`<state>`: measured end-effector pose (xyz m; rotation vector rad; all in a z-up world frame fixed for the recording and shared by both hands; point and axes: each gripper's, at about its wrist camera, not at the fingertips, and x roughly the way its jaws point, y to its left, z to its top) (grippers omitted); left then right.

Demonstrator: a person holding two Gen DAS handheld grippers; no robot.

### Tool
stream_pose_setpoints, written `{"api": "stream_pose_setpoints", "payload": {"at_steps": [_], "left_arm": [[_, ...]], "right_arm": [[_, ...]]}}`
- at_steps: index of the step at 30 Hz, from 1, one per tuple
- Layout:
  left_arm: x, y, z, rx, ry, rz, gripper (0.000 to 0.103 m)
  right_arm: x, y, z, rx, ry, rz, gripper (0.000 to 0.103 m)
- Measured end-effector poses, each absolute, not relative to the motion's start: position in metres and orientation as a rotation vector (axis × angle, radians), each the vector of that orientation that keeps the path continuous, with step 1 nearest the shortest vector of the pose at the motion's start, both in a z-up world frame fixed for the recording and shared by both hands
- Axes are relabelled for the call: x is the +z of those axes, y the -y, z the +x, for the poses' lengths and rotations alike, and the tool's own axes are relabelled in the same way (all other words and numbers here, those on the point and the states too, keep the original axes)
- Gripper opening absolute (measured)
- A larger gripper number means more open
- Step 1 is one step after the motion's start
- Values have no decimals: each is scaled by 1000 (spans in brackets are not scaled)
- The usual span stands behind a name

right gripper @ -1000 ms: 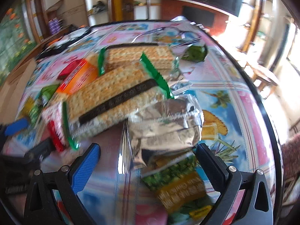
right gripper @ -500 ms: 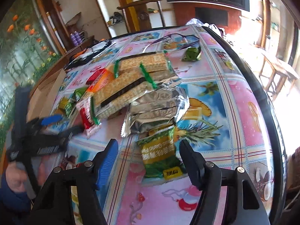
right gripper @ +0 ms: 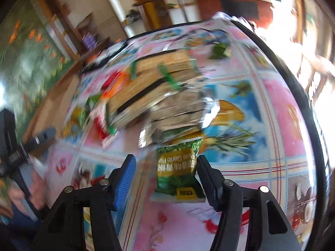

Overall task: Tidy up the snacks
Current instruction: 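Grasp the green pea snack bag with the right gripper while the left gripper grasps the yellow bag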

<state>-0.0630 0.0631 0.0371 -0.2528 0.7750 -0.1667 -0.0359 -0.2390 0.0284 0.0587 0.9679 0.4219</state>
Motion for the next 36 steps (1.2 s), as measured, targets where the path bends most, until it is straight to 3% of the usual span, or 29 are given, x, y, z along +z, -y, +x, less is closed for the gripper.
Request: {"api": "stream_pose_setpoints", "payload": {"at_steps": [4,5,6,7,10,21,23,25,36], "left_arm": [[33,-61,-56,-176,-827,-240,92],[32,-62,-53,-178,-843,-247,90],[30,-62,-50,-179,-855,-251,85],[30,-62,-46,-182,-867,-257,80],[31,-59,-31,-125,-897,-202,69],[14,-47,20,1,-968,-30,68],[11,-42,20,15,-963,13,63],[14,-40,17,11,-952,21,52],[16,-49,2,-34,-963,47,52]], "right_arm": [[20,218,-36,361,-971,-80,64],[20,217,-36,351,-957,-88,60],[21,217,-36,353,-954,-90,44],[22,217,-35,355,-950,-93,41],[23,222,-35,362,-944,-70,41],[20,223,-36,368,-939,-37,41],[21,223,-36,372,-938,-32,41],[21,224,-37,375,-937,-24,41],[21,222,-39,368,-935,-36,41]]}}
